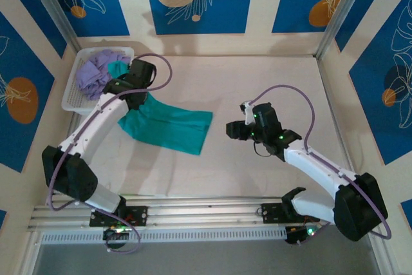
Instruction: Fold the inside-out t-shirt
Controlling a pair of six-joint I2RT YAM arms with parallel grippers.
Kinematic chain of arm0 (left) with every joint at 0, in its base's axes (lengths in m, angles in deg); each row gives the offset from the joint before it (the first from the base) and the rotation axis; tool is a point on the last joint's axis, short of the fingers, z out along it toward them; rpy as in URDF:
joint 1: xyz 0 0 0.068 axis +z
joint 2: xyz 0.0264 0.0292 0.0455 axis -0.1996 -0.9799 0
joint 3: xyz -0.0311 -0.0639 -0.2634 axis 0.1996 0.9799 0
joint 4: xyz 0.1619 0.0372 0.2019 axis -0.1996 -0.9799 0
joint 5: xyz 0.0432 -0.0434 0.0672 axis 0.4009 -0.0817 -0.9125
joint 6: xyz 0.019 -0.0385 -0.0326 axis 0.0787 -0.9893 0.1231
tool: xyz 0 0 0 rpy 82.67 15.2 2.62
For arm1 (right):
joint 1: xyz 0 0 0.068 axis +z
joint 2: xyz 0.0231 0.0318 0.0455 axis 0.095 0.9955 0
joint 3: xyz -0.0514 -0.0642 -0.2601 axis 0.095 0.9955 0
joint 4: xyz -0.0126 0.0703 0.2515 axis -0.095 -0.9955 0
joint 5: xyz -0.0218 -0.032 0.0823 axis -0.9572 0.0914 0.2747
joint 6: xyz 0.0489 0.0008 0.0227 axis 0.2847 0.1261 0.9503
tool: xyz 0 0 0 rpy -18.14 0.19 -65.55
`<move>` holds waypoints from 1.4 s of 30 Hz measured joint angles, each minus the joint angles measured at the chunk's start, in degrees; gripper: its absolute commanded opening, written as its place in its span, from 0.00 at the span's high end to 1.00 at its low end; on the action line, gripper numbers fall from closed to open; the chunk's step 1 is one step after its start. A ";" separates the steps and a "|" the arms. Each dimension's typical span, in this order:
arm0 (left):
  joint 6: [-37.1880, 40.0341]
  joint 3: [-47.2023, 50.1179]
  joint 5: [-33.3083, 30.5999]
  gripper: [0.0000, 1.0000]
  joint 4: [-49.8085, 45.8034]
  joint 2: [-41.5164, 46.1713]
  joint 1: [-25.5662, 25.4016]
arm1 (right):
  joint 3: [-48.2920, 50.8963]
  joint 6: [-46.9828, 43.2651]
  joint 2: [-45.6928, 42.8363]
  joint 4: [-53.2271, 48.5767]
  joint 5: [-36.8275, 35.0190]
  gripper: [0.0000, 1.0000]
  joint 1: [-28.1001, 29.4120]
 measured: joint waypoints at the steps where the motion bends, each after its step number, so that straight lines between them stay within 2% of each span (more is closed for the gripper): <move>1: -0.02 -0.59 -0.63 1.00 -1.14 -1.36 -0.87 | 0.11 0.00 -0.31 -0.24 0.00 0.43 -0.37; 6: -0.68 -2.64 -2.32 1.00 -4.17 -8.85 -7.69 | 0.35 0.02 -1.09 -0.57 0.15 0.43 -0.85; 11: -4.57 -6.40 0.07 0.67 -5.57 -18.40 -16.94 | 0.35 0.02 -1.88 -1.51 0.15 0.43 -1.77; 16: -8.57 -17.75 7.74 0.50 -6.78 -31.47 -23.54 | 0.35 0.48 -3.50 -4.09 -2.19 0.43 -3.78; 18: -9.44 -18.97 10.82 0.45 -6.40 -32.79 -24.96 | 0.48 1.11 -4.63 -5.31 -3.04 0.42 -5.53; 21: -9.77 -16.94 14.38 0.37 -4.87 -30.14 -26.27 | 1.40 2.16 -6.43 -6.08 -3.78 0.41 -7.82; 26: -10.97 -3.19 19.71 0.33 0.22 -14.99 -23.02 | 1.84 3.50 -5.46 -5.20 -2.75 0.41 -7.39; 30: -14.03 8.48 27.87 0.31 6.97 -5.16 -14.73 | 0.94 3.91 -0.09 -3.72 -1.55 0.41 -4.61; 34: -17.81 18.75 37.07 0.27 14.58 -4.46 -7.98 | -1.11 3.91 4.31 -3.50 -1.55 0.41 -1.25; 42: -20.94 24.48 49.27 0.26 22.67 -6.32 -7.78 | -2.08 3.93 5.60 -2.89 -2.43 0.41 1.75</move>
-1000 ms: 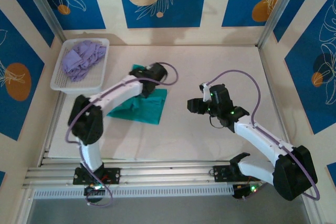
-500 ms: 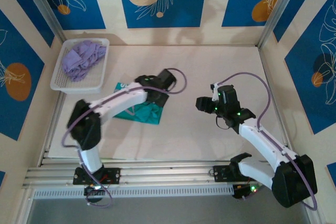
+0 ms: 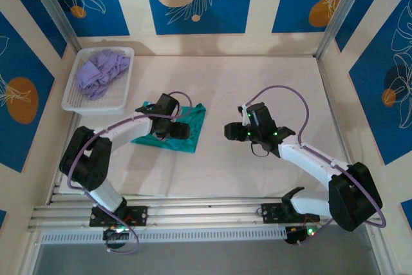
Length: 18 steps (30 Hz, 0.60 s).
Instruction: Fold the inside-out t-shirt
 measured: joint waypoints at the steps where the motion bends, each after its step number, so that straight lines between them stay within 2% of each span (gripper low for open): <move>1: -0.22 0.26 1.27 0.27 1.25 0.00 -0.17 | 0.00 0.00 0.07 -0.02 -0.09 0.40 0.13; 4: -0.66 0.98 5.79 0.28 4.59 0.00 -1.86 | 0.00 0.00 0.07 -0.02 -0.70 0.41 0.28; 12: -0.76 0.37 18.64 0.29 11.41 -1.14 -10.82 | -0.02 -0.04 -0.90 -1.73 -3.69 0.40 -0.22; 15: -0.33 0.46 20.55 0.28 12.20 -0.20 -11.23 | -0.02 0.00 -3.06 -2.54 -5.14 0.41 -0.81; 18: 0.11 1.57 20.61 0.28 12.41 3.65 -9.53 | -0.02 0.24 -5.09 -2.47 -5.70 0.41 -1.07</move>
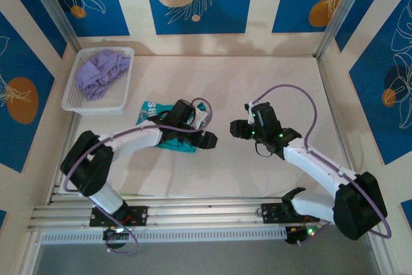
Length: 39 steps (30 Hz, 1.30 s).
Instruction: Fold the inside-out t-shirt
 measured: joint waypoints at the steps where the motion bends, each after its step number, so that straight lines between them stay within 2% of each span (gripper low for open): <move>1: 0.09 0.61 -0.33 0.28 0.15 1.70 0.96 | 0.02 0.20 -0.35 0.17 -0.09 0.41 0.02; 5: -0.57 2.43 -5.33 0.28 0.94 7.50 7.17 | 0.07 0.87 -0.17 1.18 -0.09 0.40 0.63; 9: -0.50 0.68 -10.34 0.28 1.07 3.56 10.05 | 0.07 1.33 1.84 1.84 -0.09 0.41 1.79; 14: -0.20 -4.52 -11.19 0.29 0.83 -7.82 9.03 | 0.07 1.44 2.97 1.79 -0.11 0.41 3.04; 18: 1.77 -7.72 -10.21 0.29 0.68 -12.87 4.61 | 0.07 1.44 2.95 1.60 -0.33 0.41 3.23; 23: 4.50 -9.07 -7.69 0.29 0.39 -13.35 0.09 | 0.09 1.44 2.19 1.20 -1.01 0.41 3.19; 29: 7.45 -8.57 -8.37 0.28 -2.12 -11.30 1.22 | 0.17 1.44 1.05 1.20 -1.40 0.41 2.91; 33: 5.84 -4.46 -8.59 0.28 -0.11 -4.20 5.62 | 0.52 1.49 1.03 2.08 -1.16 0.41 3.87; 36: 2.14 -1.14 -10.01 0.28 2.32 -0.04 12.66 | 1.01 1.90 1.38 3.82 -0.09 0.40 7.04; 39: -1.07 1.60 -12.22 0.29 3.48 0.52 19.06 | 0.70 1.90 3.56 5.99 0.31 0.41 12.15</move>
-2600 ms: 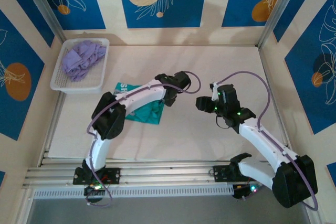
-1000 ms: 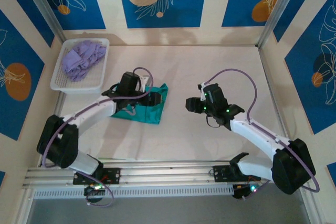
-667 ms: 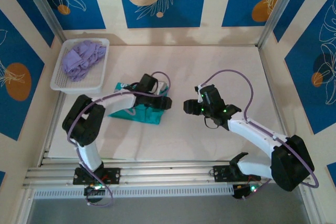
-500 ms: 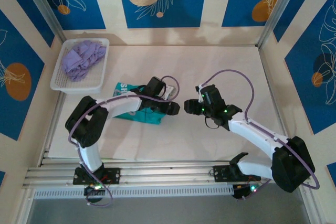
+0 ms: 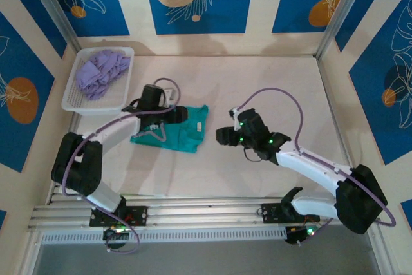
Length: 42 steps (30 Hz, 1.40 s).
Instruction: Fold the inside-out t-shirt
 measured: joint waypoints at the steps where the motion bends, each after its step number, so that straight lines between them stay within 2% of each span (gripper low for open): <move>1: -1.05 1.31 -0.79 0.28 0.24 0.00 2.01 | -0.31 0.00 1.07 0.09 -0.04 0.41 1.46; 5: -3.48 6.56 -2.67 0.28 0.26 0.09 5.77 | -2.10 -0.02 5.27 -0.11 -0.48 0.41 4.59; 11: -4.00 11.28 -3.63 0.30 -0.13 1.20 5.88 | -2.56 0.26 6.29 -0.04 0.50 0.40 3.91; 16: -7.28 15.82 -1.64 0.31 4.33 3.10 4.15 | -2.69 1.09 6.75 -0.61 2.69 0.40 2.10; 18: -10.10 17.75 -0.63 0.31 6.27 4.46 1.14 | -2.67 1.55 6.38 -1.22 3.76 0.40 0.31; 20: -13.22 18.93 -0.28 0.31 7.72 5.44 -4.15 | -2.38 1.97 5.20 -2.05 4.81 0.40 -2.29; 25: -19.52 16.79 2.23 0.30 10.05 5.86 -20.96 | 0.15 3.43 -0.33 -4.04 7.08 0.40 -10.99; 28: -19.65 13.97 2.80 0.27 9.99 6.47 -23.15 | 1.75 4.13 -2.62 -5.07 7.17 0.40 -13.29; 32: -15.87 11.82 -0.13 0.27 7.04 9.92 -19.26 | 3.52 5.42 -2.62 -4.83 8.02 0.39 -13.60; 37: -13.00 13.79 -2.01 0.27 6.27 12.13 -3.67 | 2.89 7.72 5.42 -1.38 11.43 0.39 -11.65; 39: -12.31 15.74 -3.06 0.27 5.90 12.11 0.87 | 1.60 8.37 9.62 -0.50 11.96 0.39 -9.86; 42: -10.97 17.59 -3.45 0.27 4.07 11.56 2.80 | -0.61 9.64 15.63 1.60 13.11 0.40 -8.22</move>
